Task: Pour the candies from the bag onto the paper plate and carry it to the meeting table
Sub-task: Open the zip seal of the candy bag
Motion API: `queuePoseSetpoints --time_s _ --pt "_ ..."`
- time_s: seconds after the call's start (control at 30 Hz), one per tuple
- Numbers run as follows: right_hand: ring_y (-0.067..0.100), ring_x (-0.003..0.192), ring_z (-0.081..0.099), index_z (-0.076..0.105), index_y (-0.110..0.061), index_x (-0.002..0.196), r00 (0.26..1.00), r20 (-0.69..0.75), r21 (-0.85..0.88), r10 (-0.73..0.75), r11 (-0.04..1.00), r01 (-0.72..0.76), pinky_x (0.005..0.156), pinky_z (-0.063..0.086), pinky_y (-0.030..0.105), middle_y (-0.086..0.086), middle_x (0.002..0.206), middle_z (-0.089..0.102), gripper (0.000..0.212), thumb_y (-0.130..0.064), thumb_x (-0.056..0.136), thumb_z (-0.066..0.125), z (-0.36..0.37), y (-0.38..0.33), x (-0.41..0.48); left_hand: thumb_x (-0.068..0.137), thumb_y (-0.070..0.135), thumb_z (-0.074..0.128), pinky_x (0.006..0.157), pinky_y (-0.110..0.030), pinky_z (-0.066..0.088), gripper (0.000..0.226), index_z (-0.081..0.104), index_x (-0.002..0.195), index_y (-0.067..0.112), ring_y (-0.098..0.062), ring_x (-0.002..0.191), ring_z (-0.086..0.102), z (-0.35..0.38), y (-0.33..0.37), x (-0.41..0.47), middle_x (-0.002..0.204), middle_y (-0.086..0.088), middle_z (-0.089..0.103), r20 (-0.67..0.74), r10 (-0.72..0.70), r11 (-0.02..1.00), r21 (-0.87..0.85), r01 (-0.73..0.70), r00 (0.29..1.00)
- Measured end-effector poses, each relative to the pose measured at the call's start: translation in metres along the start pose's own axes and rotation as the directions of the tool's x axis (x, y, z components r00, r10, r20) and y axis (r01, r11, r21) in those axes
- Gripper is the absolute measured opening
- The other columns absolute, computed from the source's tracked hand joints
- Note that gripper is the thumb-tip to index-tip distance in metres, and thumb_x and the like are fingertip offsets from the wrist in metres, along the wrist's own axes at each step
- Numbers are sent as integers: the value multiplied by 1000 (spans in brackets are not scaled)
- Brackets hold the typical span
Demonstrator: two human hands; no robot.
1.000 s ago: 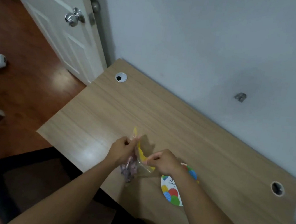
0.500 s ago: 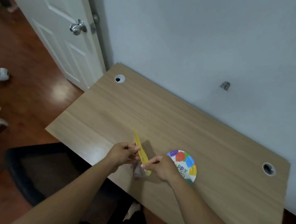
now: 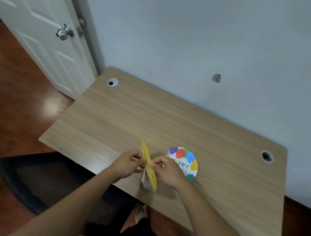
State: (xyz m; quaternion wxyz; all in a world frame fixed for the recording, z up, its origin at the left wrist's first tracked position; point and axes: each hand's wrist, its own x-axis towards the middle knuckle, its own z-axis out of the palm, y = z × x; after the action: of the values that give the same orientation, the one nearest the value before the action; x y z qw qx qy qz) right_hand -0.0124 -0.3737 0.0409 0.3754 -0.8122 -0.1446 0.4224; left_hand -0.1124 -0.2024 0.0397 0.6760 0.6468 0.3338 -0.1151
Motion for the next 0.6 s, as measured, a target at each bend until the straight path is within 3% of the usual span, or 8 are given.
queuePoseSetpoints --time_s 0.13,0.23,0.33,0.5,0.6 --pt "12 88 73 78 -25 96 998 -55 -31 33 999 -34 88 57 36 -1 102 83 8 -31 98 73 -2 3 -5 99 2 68 93 -43 66 17 57 86 5 -26 88 76 10 -3 0 89 -18 70 -41 27 998 -60 -29 999" --pt "13 95 75 80 -21 102 995 -81 -31 60 998 -63 85 55 31 -2 105 83 15 -33 99 71 -4 3 -10 99 1 67 93 -42 66 21 56 82 5 -28 90 78 14 -5 0 96 -23 72 -56 24 996 -86 -29 998" --pt "13 102 75 81 -23 104 991 -114 -50 68 996 -74 94 58 35 -7 106 82 19 -37 99 70 -2 3 -12 99 -1 66 93 -41 66 23 55 80 6 -27 90 79 18 -4 2 104 -32 72 -77 16 995 -93 -23 997" --pt "12 100 75 82 -25 102 981 -176 -52 82 994 -92 94 59 36 -12 102 81 18 -36 98 69 3 0 -14 100 -3 64 92 -38 66 26 54 78 6 -29 91 77 24 2 -1 91 -20 71 -133 -13 995 -100 0 991" --pt "10 93 72 83 -20 103 974 -214 -24 71 997 -78 82 53 28 -9 102 80 18 -27 100 66 6 -1 -12 100 -3 63 92 -39 66 23 54 81 6 -25 86 77 30 3 0 90 -17 70 -199 -36 994 -112 13 979"
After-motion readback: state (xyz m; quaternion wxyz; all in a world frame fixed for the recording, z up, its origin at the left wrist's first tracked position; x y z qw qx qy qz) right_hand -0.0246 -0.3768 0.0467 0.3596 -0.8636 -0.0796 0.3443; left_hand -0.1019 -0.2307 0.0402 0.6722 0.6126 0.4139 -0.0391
